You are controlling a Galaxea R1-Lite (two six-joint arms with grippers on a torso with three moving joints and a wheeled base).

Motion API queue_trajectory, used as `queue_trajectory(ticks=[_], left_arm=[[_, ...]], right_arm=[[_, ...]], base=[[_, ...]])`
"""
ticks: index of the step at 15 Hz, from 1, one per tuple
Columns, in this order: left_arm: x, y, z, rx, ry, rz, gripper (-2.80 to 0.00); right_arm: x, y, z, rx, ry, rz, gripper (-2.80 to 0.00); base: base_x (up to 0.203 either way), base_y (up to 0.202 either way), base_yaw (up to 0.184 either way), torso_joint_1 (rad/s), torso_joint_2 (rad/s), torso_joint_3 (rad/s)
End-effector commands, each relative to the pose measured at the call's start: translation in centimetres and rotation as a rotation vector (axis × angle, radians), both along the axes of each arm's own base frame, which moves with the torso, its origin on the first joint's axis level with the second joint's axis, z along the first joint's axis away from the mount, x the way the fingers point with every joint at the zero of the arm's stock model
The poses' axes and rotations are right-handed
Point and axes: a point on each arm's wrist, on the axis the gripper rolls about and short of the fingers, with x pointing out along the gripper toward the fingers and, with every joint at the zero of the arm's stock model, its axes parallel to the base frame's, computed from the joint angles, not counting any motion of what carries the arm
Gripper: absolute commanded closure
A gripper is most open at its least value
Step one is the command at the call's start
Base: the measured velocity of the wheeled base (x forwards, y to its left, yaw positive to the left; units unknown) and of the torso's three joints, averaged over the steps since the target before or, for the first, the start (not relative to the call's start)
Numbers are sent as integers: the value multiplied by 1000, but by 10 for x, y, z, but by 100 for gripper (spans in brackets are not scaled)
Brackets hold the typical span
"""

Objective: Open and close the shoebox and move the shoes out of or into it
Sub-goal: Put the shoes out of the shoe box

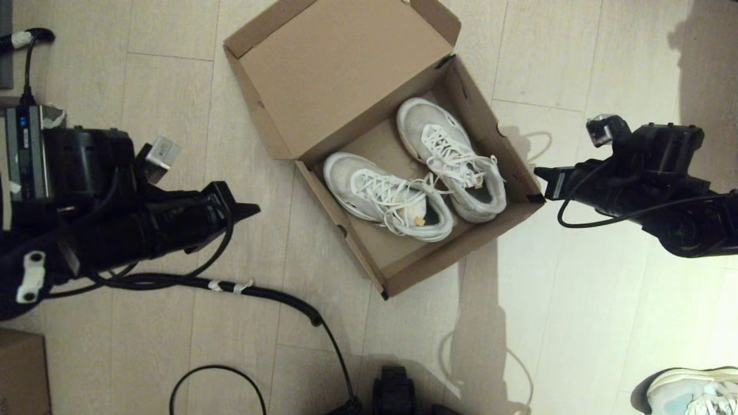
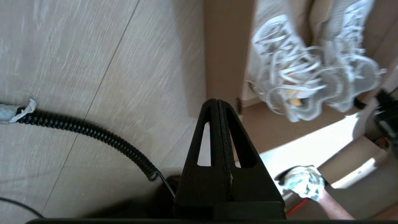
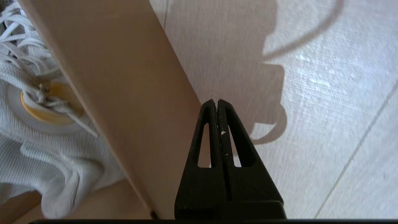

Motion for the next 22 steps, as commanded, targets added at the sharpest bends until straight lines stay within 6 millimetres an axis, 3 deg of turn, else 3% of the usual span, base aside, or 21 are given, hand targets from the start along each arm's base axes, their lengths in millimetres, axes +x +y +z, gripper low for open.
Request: queue_trajectory(ticks=[1, 3, 6, 9, 14, 22], left_arm=[[10, -5, -24, 14, 68, -2, 0], [26, -13, -44, 30, 107, 6, 0], [65, -33, -80, 59, 106, 38, 0], [105, -55, -85, 49, 27, 48, 0], [144, -67, -62, 13, -96, 62, 0], [185, -58, -8, -29, -223, 104, 0]], right_arm=[[6, 5, -6, -8, 6, 14, 0], [5, 9, -8, -12, 14, 25, 0], [4, 17, -8, -12, 14, 46, 0], [0, 22, -8, -14, 17, 59, 0], [-24, 31, -18, -46, 64, 93, 0], [-63, 51, -46, -83, 111, 164, 0]], base=[[0, 0, 0, 0, 0, 0], [0, 0, 0, 0, 0, 0], [0, 0, 0, 0, 0, 0], [0, 0, 0, 0, 0, 0], [0, 0, 0, 0, 0, 0], [0, 0, 0, 0, 0, 0]])
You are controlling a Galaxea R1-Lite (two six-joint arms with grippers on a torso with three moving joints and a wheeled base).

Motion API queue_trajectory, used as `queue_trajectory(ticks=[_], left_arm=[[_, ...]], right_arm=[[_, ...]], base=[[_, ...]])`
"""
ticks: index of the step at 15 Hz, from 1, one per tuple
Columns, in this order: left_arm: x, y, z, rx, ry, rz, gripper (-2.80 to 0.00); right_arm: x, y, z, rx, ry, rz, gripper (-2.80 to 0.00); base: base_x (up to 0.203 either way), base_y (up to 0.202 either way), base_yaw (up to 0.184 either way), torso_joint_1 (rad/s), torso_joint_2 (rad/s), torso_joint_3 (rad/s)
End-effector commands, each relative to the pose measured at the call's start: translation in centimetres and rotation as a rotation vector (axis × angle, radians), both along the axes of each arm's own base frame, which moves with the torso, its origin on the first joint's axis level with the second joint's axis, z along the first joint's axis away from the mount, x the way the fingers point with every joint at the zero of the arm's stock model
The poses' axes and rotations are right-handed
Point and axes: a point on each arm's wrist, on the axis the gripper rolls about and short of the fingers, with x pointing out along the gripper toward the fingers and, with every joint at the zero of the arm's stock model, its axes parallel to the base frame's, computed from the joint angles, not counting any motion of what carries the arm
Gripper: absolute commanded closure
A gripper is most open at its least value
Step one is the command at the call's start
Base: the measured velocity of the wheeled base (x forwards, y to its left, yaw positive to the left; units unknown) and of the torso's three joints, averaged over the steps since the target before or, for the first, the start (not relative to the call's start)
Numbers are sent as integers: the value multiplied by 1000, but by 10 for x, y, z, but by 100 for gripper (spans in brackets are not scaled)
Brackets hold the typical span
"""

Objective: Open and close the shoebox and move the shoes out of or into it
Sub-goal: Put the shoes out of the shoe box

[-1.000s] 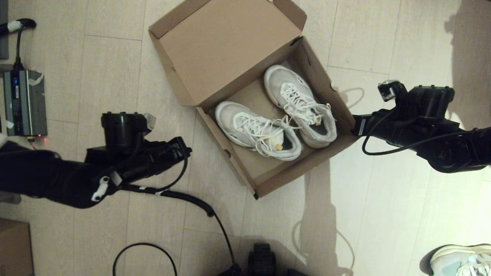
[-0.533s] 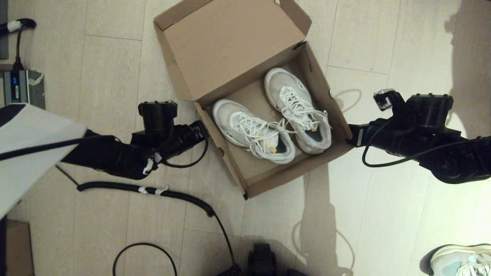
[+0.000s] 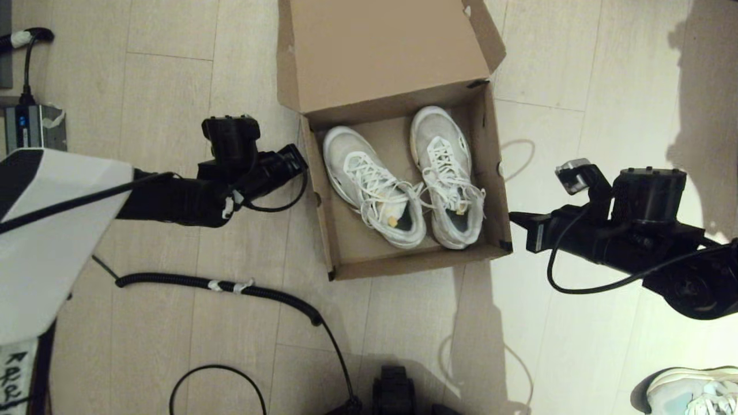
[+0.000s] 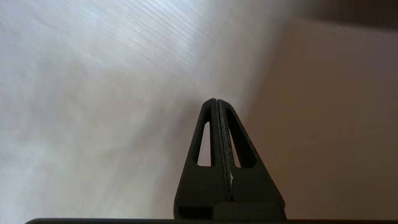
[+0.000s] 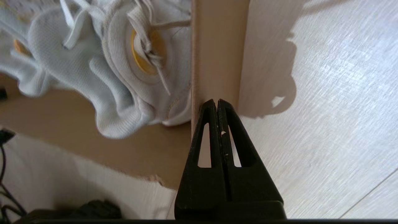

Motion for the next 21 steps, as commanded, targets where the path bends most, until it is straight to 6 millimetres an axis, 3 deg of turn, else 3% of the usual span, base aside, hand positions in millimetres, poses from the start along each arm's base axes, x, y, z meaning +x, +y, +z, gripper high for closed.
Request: queue_trajectory(ticks=[1, 4, 11, 15, 21], left_arm=[[12, -1, 4, -11, -26, 0, 0], [25, -3, 3, -10, -19, -25, 0], [20, -2, 13, -20, -43, -49, 0], [11, 0, 32, -29, -76, -38, 0], [-18, 9, 58, -31, -90, -3, 0]], right_arm=[[-7, 4, -6, -3, 10, 14, 0], [-16, 8, -14, -7, 21, 29, 0], [-42, 11, -38, -14, 50, 49, 0], [-52, 13, -43, -18, 71, 62, 0], [-41, 2, -35, -17, 31, -26, 0]], base=[[0, 0, 0, 0, 0, 0], [0, 0, 0, 0, 0, 0], [0, 0, 0, 0, 0, 0], [0, 0, 0, 0, 0, 0], [0, 0, 0, 0, 0, 0]])
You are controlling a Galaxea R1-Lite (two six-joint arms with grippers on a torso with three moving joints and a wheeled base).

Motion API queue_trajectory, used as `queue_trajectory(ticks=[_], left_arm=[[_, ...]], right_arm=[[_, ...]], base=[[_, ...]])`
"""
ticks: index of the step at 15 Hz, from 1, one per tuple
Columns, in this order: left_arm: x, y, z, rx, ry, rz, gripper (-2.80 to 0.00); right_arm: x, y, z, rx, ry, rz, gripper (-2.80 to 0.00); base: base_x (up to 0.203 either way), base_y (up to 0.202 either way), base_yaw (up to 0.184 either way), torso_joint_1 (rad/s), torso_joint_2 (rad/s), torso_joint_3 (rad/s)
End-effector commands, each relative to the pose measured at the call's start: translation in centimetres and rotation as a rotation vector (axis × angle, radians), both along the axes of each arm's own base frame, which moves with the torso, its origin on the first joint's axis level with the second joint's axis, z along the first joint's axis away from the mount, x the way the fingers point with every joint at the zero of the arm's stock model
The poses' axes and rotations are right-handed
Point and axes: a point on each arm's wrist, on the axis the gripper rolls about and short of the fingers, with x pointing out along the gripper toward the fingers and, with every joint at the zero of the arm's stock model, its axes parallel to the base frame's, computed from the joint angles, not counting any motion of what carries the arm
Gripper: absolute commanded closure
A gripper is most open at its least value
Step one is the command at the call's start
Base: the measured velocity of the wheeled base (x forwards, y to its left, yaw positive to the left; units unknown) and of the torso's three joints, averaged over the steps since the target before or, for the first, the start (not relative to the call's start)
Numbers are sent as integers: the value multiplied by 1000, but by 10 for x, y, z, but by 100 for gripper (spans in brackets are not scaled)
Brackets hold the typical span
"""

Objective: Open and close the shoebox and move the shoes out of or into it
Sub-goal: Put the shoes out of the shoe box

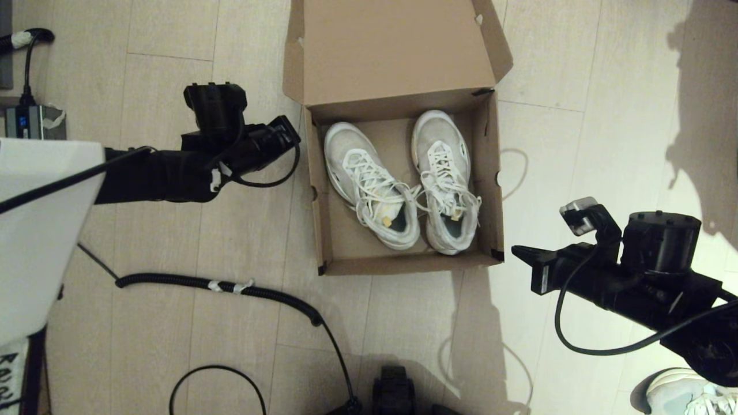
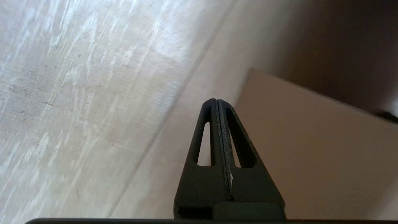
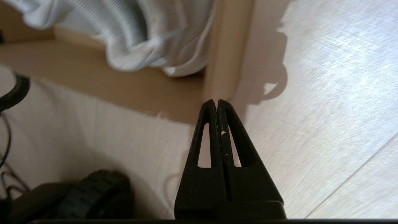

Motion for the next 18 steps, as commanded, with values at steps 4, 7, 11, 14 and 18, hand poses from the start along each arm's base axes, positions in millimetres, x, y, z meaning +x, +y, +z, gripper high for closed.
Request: queue_trajectory(ticks=[4, 7, 11, 14, 18], left_arm=[[-22, -13, 23, -34, -41, -41, 0], [-24, -26, 21, -50, -34, -71, 0], [-22, -34, 19, -56, -55, -90, 0], [-19, -39, 23, -72, -98, -96, 0], [-20, -21, 21, -63, -75, -37, 0]], right_arm=[[28, -4, -2, -6, -23, -55, 0], [47, 1, -11, -9, -18, -57, 0], [43, 12, -28, -15, 7, -23, 0], [29, 23, -36, -19, 15, 15, 0], [14, 9, -19, -6, -72, -77, 0]], base=[[0, 0, 0, 0, 0, 0], [0, 0, 0, 0, 0, 0], [0, 0, 0, 0, 0, 0], [0, 0, 0, 0, 0, 0], [0, 0, 0, 0, 0, 0]])
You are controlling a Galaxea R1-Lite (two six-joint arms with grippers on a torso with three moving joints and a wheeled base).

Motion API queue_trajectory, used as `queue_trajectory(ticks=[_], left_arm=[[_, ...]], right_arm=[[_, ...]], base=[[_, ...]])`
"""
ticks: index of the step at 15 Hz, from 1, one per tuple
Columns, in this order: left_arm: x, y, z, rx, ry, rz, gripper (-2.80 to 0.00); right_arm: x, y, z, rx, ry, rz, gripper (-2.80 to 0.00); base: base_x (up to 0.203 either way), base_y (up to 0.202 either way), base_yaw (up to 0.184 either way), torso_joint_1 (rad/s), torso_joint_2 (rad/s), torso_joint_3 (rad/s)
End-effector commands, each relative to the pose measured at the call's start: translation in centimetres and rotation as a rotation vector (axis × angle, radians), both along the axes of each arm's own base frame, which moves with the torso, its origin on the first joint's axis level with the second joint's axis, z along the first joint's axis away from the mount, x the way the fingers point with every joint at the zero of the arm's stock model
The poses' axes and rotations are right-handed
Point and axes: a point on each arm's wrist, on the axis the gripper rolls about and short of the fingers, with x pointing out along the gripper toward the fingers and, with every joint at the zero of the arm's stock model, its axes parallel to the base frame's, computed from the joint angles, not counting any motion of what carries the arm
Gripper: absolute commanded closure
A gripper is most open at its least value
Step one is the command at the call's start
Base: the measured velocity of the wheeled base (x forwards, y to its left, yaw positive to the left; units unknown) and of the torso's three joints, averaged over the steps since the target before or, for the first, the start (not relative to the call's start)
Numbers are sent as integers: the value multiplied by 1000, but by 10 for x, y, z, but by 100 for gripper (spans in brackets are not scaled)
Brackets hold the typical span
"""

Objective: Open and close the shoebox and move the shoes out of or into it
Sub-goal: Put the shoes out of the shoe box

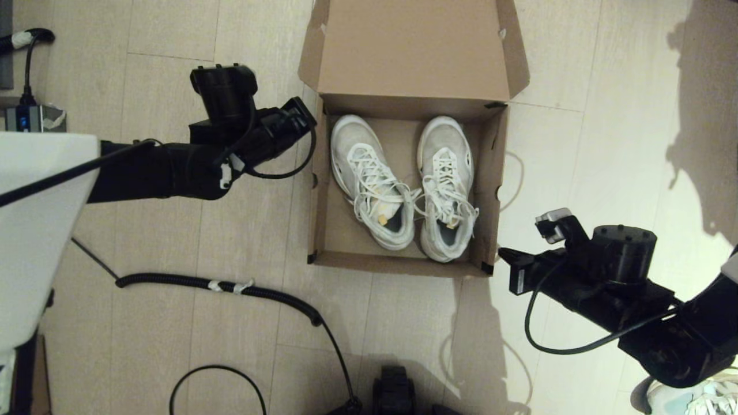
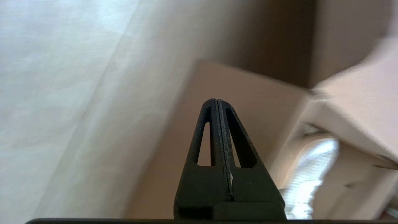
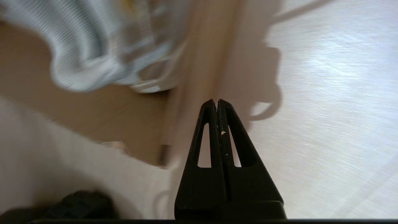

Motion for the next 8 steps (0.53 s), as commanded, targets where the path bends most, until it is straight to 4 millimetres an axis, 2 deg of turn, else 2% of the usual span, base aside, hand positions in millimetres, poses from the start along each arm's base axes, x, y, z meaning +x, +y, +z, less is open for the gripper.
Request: queue_trajectory(ticks=[1, 4, 6, 8], left_arm=[[-6, 17, 6, -2, 3, 36, 0], [-24, 55, 16, 0, 12, 113, 0], [-40, 74, 22, 1, 21, 153, 0], [-67, 83, 23, 6, 45, 164, 0]], right_arm=[[-10, -13, 19, 16, -60, -42, 0], [-24, -28, 53, 43, -164, -90, 0], [-18, -18, 67, 51, -159, -60, 0], [-7, 4, 87, 118, -128, -6, 0]], base=[[0, 0, 0, 0, 0, 0], [0, 0, 0, 0, 0, 0], [0, 0, 0, 0, 0, 0], [0, 0, 0, 0, 0, 0]])
